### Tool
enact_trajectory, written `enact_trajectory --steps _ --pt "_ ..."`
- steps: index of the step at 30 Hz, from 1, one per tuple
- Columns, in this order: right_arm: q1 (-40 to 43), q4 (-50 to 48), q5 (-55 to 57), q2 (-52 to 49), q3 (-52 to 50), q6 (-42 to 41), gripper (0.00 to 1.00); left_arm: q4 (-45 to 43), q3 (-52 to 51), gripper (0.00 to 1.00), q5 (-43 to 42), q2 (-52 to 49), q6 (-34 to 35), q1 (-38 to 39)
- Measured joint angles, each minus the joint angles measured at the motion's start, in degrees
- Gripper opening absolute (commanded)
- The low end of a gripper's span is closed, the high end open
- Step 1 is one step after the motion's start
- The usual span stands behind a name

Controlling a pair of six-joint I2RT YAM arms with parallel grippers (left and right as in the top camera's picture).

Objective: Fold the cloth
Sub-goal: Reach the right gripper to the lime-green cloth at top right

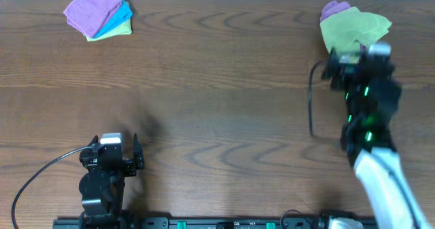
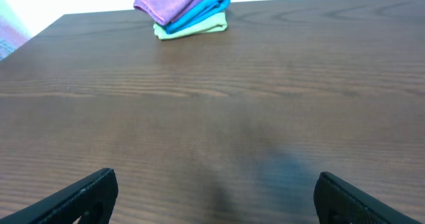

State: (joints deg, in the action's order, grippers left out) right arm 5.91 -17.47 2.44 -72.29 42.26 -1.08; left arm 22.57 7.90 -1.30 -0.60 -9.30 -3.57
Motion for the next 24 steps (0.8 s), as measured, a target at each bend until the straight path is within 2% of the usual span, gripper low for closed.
enact_trajectory --steps 5,12,20,24 --pt "4.96 12.68 -0.59 -17.27 20.41 -0.13 0.99 -0.04 0.0 0.95 0.0 0.0 0.0 0.0" --pt "9.62 29.4 -1.25 -33.75 42.82 -4.83 0.99 -0.02 0.0 0.95 0.0 0.02 0.0 0.0" --pt "10.78 35.78 -14.03 -36.85 45.86 -8.41 0.99 0.0 0.0 0.95 0.0 0.02 0.0 0.0" --pt "10.73 33.73 -16.59 -36.85 45.86 -8.98 0.99 0.0 0.0 0.95 0.0 0.02 0.0 0.0"
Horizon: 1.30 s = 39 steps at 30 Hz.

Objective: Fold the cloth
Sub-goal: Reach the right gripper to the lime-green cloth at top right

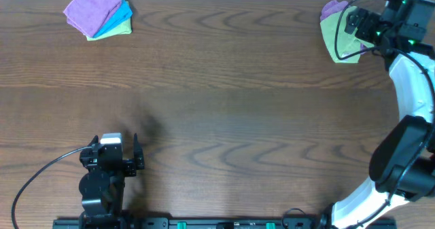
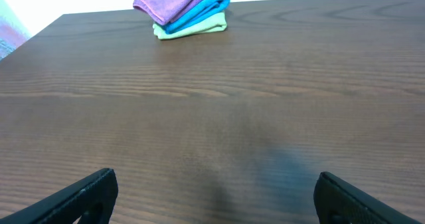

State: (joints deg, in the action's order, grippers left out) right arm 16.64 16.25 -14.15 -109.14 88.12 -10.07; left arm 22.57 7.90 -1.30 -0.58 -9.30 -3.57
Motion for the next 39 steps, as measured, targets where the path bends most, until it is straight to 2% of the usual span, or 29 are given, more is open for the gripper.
enact_trajectory --steps 7,17,20,31,39 --pt "0.37 -7.17 6.1 -2.49 1.6 -0.22 0.99 0.0 0.0 0.96 0.0 0.0 0.0 0.0" --pt "6.12 -5.75 4.7 -23.82 15.69 -4.68 0.99 0.0 0.0 0.95 0.0 0.0 0.0 0.0" --pt "7.3 -4.85 2.89 -28.06 20.57 -5.88 0.96 0.0 0.0 0.95 0.0 0.0 0.0 0.0" --pt "7.67 -6.71 -4.04 -31.43 24.35 -9.79 0.88 -0.02 0.0 0.95 0.0 0.0 0.0 0.0" --pt "7.67 -6.6 -4.42 -33.29 24.35 -10.45 0.88 -0.02 0.0 0.95 0.0 0.0 0.0 0.0"
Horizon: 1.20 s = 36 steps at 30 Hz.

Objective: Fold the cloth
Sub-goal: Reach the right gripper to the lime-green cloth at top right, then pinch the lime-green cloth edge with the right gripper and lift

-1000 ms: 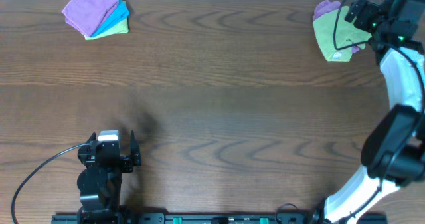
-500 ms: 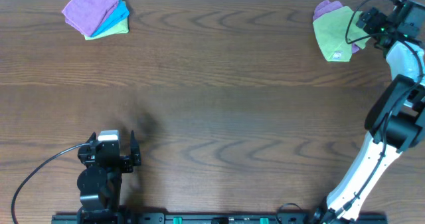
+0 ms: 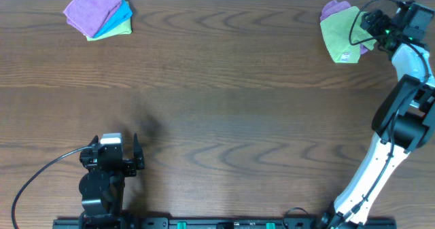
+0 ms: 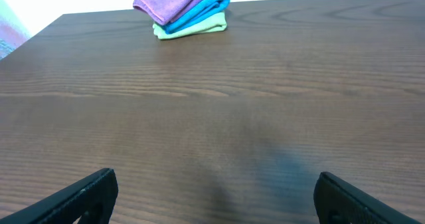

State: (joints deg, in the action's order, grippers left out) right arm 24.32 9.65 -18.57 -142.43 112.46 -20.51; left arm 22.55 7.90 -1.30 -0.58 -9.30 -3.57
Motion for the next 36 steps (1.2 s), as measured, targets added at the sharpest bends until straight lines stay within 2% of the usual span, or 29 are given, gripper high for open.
enact_trajectory --steps 4,9,12,19,24,30,36 --pt "0.0 0.13 0.13 -0.46 0.0 -0.09 0.87 0.0 0.0 0.96 0.0 0.0 0.0 0.0" --pt "0.0 0.11 0.55 -0.63 0.0 -0.37 0.78 0.0 0.0 0.95 0.0 0.0 0.0 0.0" --pt "0.0 -0.13 0.61 -1.14 0.09 -1.6 0.64 0.0 0.0 0.95 0.0 0.0 0.0 0.0" --pt "0.0 -2.16 0.17 -3.04 0.11 -4.48 0.18 0.0 0.0 0.95 0.0 0.0 0.0 0.0" --pt "0.0 -3.69 -1.64 -3.04 0.11 -5.9 0.02 0.0 0.0 0.95 0.0 0.0 0.0 0.0" --pt "0.0 -3.56 -4.98 -3.04 1.16 -6.29 0.01 0.0 0.0 0.95 0.0 0.0 0.0 0.0" --pt "0.0 1.88 -8.72 -3.04 7.15 -6.49 0.02 0.0 0.0 0.96 0.0 0.0 0.0 0.0"
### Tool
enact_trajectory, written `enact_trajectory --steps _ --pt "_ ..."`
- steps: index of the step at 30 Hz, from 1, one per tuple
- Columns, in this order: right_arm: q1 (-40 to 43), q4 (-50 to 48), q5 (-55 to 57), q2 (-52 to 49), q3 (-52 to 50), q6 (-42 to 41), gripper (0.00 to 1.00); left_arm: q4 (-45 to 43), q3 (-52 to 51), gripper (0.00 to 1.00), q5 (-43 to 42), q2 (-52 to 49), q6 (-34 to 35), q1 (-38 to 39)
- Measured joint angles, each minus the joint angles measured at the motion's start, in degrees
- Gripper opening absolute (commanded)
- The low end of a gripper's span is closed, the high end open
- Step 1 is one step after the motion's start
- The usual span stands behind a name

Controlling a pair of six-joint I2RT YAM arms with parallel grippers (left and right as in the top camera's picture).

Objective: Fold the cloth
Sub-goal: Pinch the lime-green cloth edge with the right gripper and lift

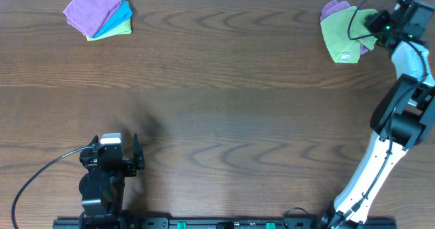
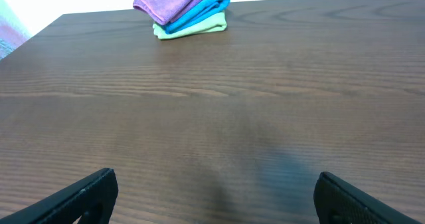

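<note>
A light green cloth [image 1: 340, 30] lies crumpled at the table's far right, partly over a purple cloth [image 1: 332, 9]. My right gripper [image 1: 372, 23] is at the green cloth's right edge, reaching in from the right. The overhead view does not show whether its jaws are on the fabric. My left gripper [image 2: 214, 197] rests near the front left of the table. It is wide open with nothing between its fingers [image 2: 86, 194], only bare wood.
A stack of folded cloths [image 1: 98, 11], purple over blue over green, sits at the far left corner and shows in the left wrist view as the stack [image 2: 182, 11]. The brown wooden table [image 1: 224, 107] ends just behind both piles. The right arm's cable loops over the green cloth.
My right gripper stays at the green cloth's right edge, barely shifted. The cloth's upper right corner now reaches a little farther toward the gripper. My left arm has not moved.
At first my right gripper was at the near edge of the green cloth, which spread wider. Then the arm stood at the far right with the gripper over the cloth's right part. After that the cloth lay narrower, with the gripper at its right edge, as now.
</note>
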State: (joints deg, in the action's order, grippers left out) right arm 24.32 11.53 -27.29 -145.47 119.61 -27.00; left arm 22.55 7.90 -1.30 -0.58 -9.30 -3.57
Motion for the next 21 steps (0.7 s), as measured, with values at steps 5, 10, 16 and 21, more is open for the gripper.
enact_trajectory --steps 5,10,16,21 --pt "-0.13 8.0 -3.78 0.0 7.61 0.46 0.02 0.0 0.0 0.96 0.0 0.0 0.0 0.0" --pt "-1.53 18.49 -6.01 0.0 14.91 3.34 0.02 0.0 0.0 0.95 0.0 0.0 0.0 0.0" --pt "-8.11 35.71 -5.88 0.68 26.88 10.6 0.01 0.0 0.0 0.95 0.0 0.0 0.0 0.0" --pt "-14.23 44.48 -2.03 4.66 31.36 15.56 0.02 0.0 0.0 0.96 0.0 0.0 -0.02 0.0"
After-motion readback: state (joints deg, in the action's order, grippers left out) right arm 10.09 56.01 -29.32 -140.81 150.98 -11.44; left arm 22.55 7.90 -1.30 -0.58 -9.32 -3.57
